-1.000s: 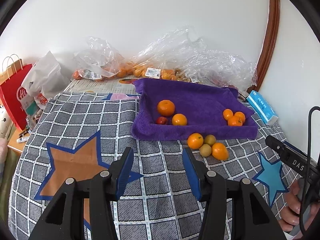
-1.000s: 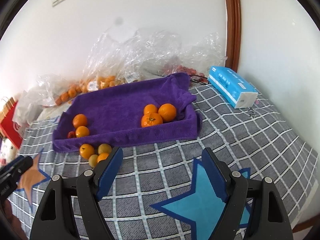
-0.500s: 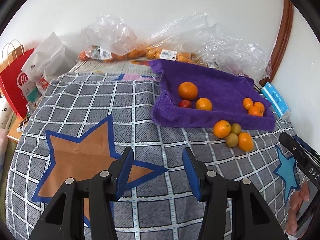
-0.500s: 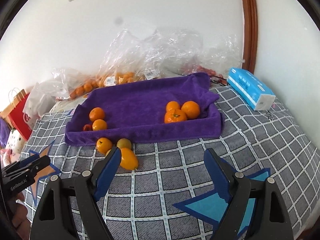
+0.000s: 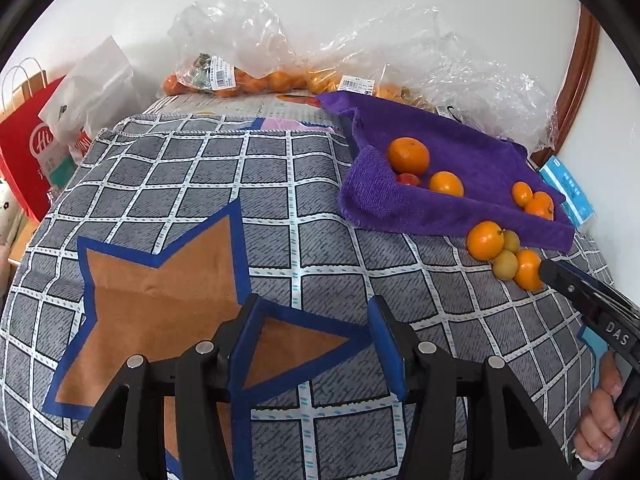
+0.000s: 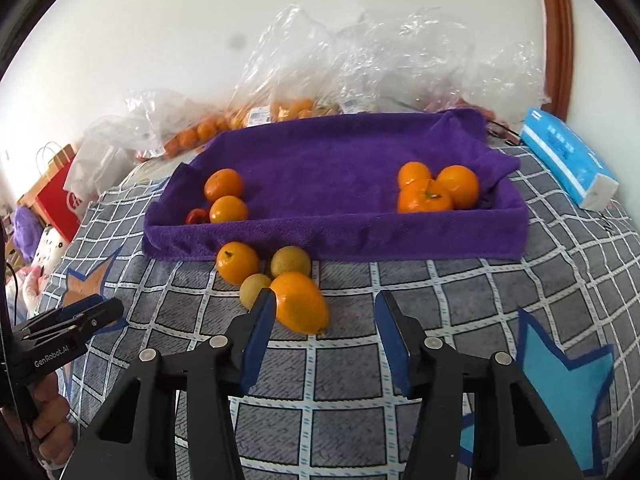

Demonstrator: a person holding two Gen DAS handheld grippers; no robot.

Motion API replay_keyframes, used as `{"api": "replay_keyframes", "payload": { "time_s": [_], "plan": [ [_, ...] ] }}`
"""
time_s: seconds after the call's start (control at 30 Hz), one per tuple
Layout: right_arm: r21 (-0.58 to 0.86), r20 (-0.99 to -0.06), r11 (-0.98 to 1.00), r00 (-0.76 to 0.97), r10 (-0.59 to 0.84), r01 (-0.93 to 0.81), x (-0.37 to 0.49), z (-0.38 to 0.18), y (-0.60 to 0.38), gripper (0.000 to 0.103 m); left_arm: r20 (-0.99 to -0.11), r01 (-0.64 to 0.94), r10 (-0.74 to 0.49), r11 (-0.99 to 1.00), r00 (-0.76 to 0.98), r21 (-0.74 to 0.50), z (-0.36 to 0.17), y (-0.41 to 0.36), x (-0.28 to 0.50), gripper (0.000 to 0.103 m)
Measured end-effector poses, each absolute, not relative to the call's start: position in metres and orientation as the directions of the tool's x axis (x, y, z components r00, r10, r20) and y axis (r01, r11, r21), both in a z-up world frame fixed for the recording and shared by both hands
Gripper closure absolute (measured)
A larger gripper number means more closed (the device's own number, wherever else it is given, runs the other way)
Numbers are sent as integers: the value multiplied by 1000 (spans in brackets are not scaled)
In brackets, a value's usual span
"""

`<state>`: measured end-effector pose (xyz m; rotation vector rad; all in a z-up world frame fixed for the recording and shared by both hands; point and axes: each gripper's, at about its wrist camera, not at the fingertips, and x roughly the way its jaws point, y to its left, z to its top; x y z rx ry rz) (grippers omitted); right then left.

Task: Organize fruits
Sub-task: 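Grasp the oval yellow-orange fruit on the bedspread with the right gripper, then grasp a round orange with the left gripper while the right gripper holds the oval fruit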

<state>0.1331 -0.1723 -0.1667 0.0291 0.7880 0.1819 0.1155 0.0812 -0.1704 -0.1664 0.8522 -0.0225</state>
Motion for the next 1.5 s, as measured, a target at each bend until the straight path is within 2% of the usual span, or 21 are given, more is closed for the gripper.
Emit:
{"api": "replay_keyframes", "payload": {
  "time_s": [0.13, 0.3, 0.4, 0.53, 0.7, 0.87, 1.07, 1.4, 1.5],
  "plan": [
    [116, -726, 978, 657, 204, -176, 142, -177, -170, 59, -746, -32, -113, 984, 656, -178, -171, 83, 117, 44],
    [136, -740, 973, 635, 224, -185, 153, -181, -167, 60, -755, -6, -112, 988, 646, -152, -172, 76, 119, 34],
    [135, -754, 969, 613, 236, -207, 156, -183, -163, 71, -752, -5, -121, 987, 647, -162, -171, 78, 118, 34],
    [109, -745, 975, 633, 209, -194, 149, -181, -165, 71, -742, -5, -156, 978, 652, -210, -170, 84, 117, 34],
    [73, -745, 989, 652, 140, -129, 136, -173, -188, 71, -746, -6, -147, 980, 650, -199, -171, 82, 117, 34],
    [78, -772, 990, 622, 132, -114, 140, -183, -197, 71, -748, -7, -142, 981, 648, -193, -170, 82, 117, 34],
    [-21, -766, 993, 640, 57, -114, 141, -187, -184, 70, -742, -7, -156, 977, 652, -212, -171, 83, 116, 34],
    [-33, -766, 991, 640, 60, -133, 141, -189, -182, 70, -745, -5, -158, 977, 649, -211, -171, 83, 117, 33],
    [-26, -765, 991, 641, 63, -128, 140, -188, -182, 71, -743, 7, -171, 976, 647, -218, -171, 82, 117, 28]
  ]
}}
